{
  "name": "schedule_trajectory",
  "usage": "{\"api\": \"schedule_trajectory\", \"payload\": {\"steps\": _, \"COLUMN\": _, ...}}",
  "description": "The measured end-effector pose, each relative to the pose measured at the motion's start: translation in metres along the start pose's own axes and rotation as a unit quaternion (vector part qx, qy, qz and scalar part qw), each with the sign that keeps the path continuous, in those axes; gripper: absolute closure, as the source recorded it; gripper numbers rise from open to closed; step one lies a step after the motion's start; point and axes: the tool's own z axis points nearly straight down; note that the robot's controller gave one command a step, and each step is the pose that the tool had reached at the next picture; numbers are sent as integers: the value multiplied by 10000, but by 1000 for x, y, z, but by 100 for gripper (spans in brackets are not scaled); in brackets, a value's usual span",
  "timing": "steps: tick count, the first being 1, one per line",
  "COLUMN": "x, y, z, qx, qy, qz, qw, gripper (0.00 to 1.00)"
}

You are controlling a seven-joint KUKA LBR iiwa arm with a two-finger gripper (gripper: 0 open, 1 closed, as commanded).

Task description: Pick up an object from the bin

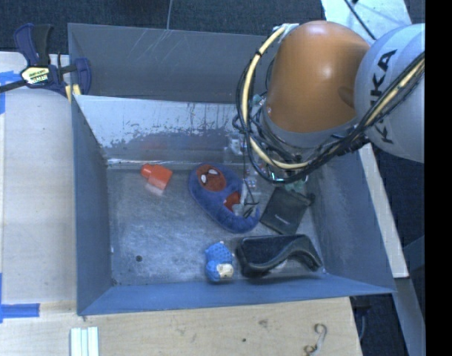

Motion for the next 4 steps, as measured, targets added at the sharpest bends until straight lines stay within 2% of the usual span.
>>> {"api": "schedule_trajectory", "payload": {"steps": 1, "x": -60, "y": -19, "z": 173, "qx": -16, "qy": -17, "qz": 1032, "qw": 9947, "gripper": 0}}
{"api": "schedule_trajectory", "payload": {"steps": 2, "x": -44, "y": 3, "z": 142, "qx": -12, "qy": -41, "qz": 1699, "qw": 9855, "gripper": 0}}
{"api": "schedule_trajectory", "payload": {"steps": 3, "x": -45, "y": -13, "z": 134, "qx": -9, "qy": -51, "qz": 2445, "qw": 9696, "gripper": 0}}
{"api": "schedule_trajectory", "payload": {"steps": 4, "x": -38, "y": -5, "z": 170, "qx": -31, "qy": -87, "qz": 3546, "qw": 9350, "gripper": 0}}
